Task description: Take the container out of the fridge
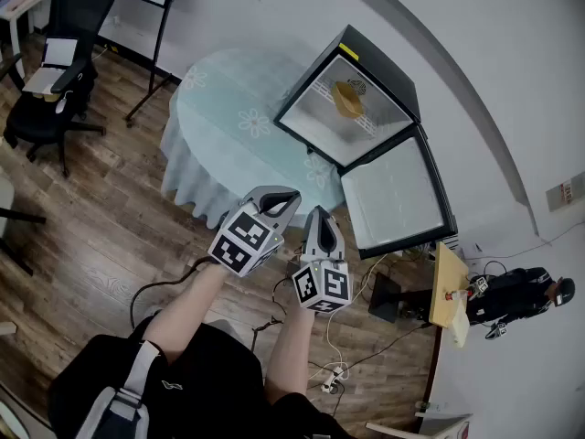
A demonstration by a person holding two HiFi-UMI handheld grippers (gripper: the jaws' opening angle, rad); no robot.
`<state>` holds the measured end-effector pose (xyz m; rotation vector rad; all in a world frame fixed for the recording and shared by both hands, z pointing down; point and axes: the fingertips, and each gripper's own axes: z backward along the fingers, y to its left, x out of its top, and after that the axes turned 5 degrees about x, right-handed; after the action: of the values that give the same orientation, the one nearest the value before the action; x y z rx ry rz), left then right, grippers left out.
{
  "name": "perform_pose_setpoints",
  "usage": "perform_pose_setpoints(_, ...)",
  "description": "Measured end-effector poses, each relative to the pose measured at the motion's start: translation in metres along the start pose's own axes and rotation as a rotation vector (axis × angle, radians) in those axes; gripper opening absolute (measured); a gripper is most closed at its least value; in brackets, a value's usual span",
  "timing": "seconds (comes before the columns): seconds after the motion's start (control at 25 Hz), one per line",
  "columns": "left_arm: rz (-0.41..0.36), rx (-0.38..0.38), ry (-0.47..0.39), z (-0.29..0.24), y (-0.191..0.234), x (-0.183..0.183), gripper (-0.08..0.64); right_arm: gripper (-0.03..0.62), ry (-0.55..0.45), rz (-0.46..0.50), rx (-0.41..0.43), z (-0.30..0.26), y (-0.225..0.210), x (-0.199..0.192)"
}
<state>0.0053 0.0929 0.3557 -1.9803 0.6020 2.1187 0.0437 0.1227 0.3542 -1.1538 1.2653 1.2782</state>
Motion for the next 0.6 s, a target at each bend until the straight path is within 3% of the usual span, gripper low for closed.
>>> perform_pose_setpoints(0.32, 0.063, 0.076, -0.005, 0.018, 0.039, 0.000, 0.000, 0.006, 0.015, -0.002, 0.049, -0.006, 0.022, -0.004)
perform_pose_setpoints(0.6, 0.070, 0.042, -0.005, 0.020, 0.034, 0.001, 0.000, 0.006, 0.002, 0.002, 0.076, -0.015, 0.032, 0.000)
